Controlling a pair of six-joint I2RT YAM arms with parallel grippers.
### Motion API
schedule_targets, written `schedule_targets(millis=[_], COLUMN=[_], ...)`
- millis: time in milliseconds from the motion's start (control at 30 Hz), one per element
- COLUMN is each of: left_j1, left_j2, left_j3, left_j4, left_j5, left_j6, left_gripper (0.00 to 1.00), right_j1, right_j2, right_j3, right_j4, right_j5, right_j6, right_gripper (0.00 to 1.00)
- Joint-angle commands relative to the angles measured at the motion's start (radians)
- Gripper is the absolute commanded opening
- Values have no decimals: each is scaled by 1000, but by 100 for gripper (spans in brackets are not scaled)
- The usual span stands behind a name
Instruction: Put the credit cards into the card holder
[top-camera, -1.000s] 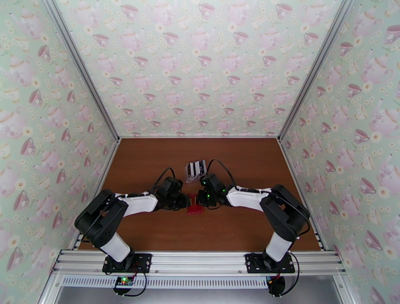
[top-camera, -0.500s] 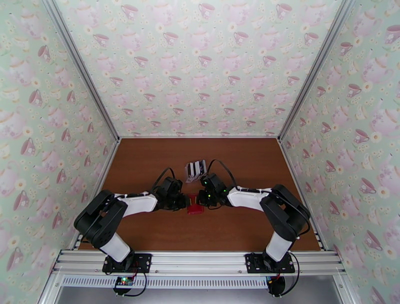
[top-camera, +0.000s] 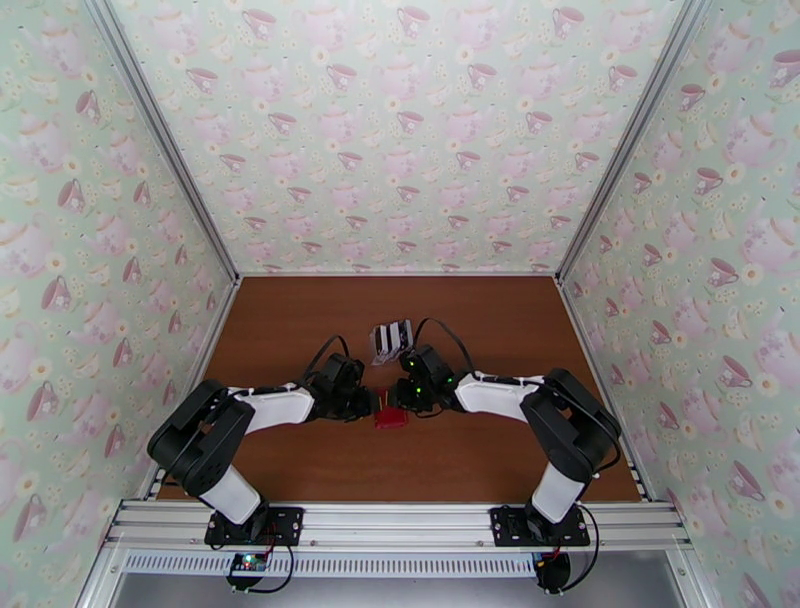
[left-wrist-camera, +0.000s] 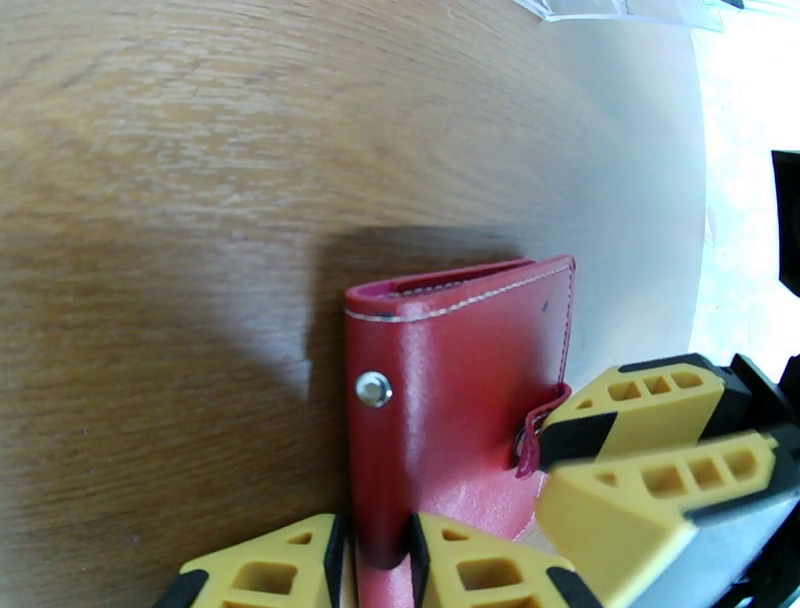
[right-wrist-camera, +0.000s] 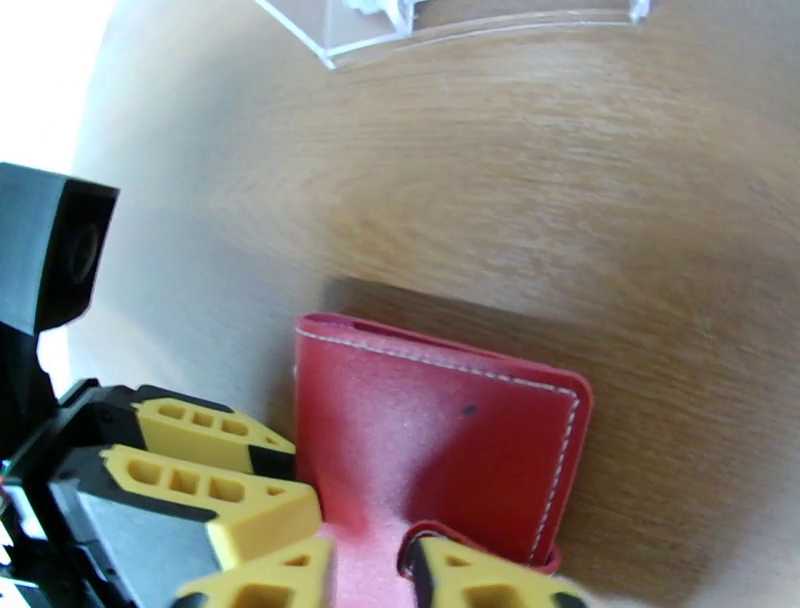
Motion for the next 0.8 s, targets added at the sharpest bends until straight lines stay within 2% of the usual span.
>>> schedule_targets(millis=[0,300,600,767], left_j1=[14,26,37,43], left_j2=[11,12,19,18], left_j3=[1,3,-2,-8], left_j4=[-56,-56,-50,-46], left_j5=[-8,-4,5,6], left_j6=[22,25,30,31], left_gripper=[26,25,25,25], right_j1=[-20,-18,-18,-9], right_j2=[3,-82,-31,13], right_j3=[-1,-5,-76,-81], right_j4=[-113,-89,147,238], right_j5=[66,46,-77,-127], right_j6=[-10,14,112,148], right_gripper=[40,45,33,30])
